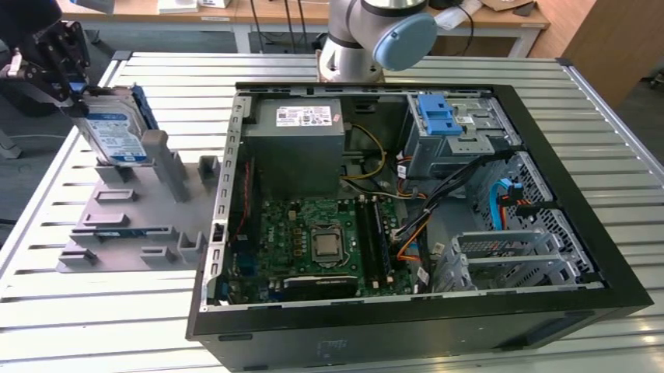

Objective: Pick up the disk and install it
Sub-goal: 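Pick up the disk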

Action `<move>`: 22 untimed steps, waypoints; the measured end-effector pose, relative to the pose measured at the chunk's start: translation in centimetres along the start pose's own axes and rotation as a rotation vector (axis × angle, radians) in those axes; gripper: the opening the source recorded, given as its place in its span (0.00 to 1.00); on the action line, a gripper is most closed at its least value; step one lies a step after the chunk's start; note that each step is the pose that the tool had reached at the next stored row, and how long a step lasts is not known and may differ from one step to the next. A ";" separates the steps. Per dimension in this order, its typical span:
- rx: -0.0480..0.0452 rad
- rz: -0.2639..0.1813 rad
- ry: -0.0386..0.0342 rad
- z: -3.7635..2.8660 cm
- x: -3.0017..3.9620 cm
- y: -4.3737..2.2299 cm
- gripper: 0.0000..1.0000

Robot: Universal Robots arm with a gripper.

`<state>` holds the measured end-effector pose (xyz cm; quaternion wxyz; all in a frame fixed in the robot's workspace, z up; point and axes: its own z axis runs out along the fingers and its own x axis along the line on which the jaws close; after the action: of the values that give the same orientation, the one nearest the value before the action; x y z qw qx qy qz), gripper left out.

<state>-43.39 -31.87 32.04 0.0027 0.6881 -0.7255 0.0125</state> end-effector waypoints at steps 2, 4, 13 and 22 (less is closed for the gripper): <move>0.0001 0.000 0.0000 0.00 0.00 0.00 0.36; -0.0002 0.000 0.0001 -0.02 0.00 0.00 0.36; -0.0005 0.000 0.0002 -0.09 0.00 0.00 0.36; 0.0000 0.000 0.0001 -1.10 0.02 -0.02 0.36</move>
<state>-43.39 -31.87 33.14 0.0027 0.6881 -0.7255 0.0126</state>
